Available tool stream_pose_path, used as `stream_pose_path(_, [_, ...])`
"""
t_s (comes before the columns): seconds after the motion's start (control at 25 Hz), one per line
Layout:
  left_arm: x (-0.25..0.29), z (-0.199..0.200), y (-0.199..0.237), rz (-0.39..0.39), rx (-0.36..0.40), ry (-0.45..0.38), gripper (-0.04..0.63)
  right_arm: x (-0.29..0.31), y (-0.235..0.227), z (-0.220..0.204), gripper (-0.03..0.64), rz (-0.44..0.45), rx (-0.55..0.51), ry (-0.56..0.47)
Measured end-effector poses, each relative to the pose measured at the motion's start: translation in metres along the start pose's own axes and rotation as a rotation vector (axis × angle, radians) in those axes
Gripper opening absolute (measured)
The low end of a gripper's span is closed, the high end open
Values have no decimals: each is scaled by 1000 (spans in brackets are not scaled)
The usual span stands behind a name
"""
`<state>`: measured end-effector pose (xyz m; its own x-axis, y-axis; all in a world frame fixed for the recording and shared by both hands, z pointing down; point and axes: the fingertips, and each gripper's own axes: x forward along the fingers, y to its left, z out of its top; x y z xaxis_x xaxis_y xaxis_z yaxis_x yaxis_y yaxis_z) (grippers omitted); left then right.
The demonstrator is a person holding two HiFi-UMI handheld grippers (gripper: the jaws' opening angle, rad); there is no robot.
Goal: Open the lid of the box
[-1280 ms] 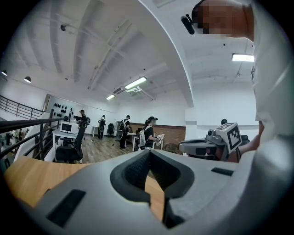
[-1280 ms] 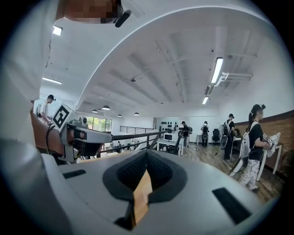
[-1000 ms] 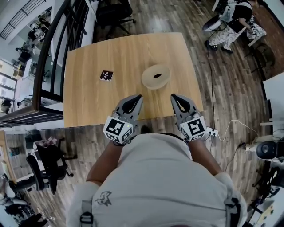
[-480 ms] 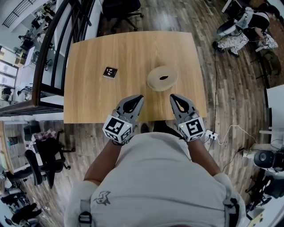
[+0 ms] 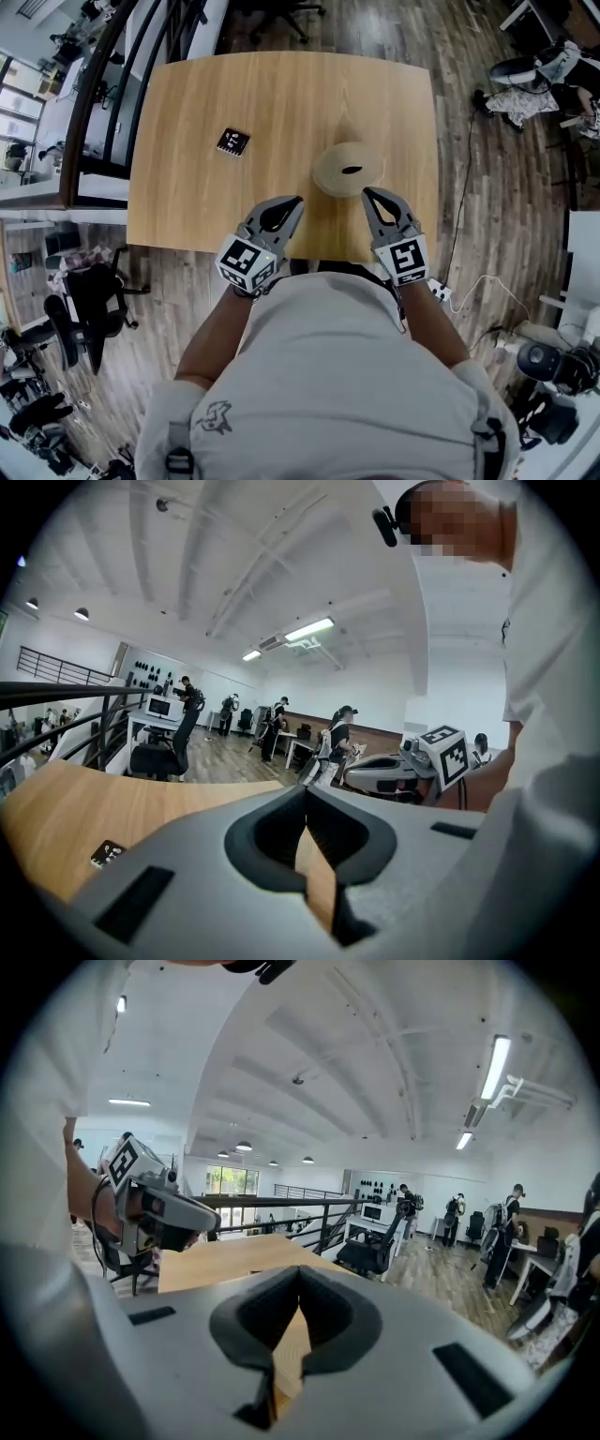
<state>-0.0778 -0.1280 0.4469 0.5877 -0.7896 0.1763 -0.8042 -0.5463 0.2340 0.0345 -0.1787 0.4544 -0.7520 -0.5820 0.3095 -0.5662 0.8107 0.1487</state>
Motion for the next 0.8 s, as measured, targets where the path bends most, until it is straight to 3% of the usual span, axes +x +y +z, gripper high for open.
stream_pose_path(0.12, [9, -8, 11, 9, 13, 6, 6, 16, -9, -17, 6, 28, -52, 56])
stream_pose_path(0.52, [42, -69, 48, 13, 87, 153, 9, 57, -24, -94, 43, 148, -293, 276])
stream_pose_path(0.8, [61, -110, 59, -39, 164, 261, 123, 86, -19, -130, 101, 234, -449, 360])
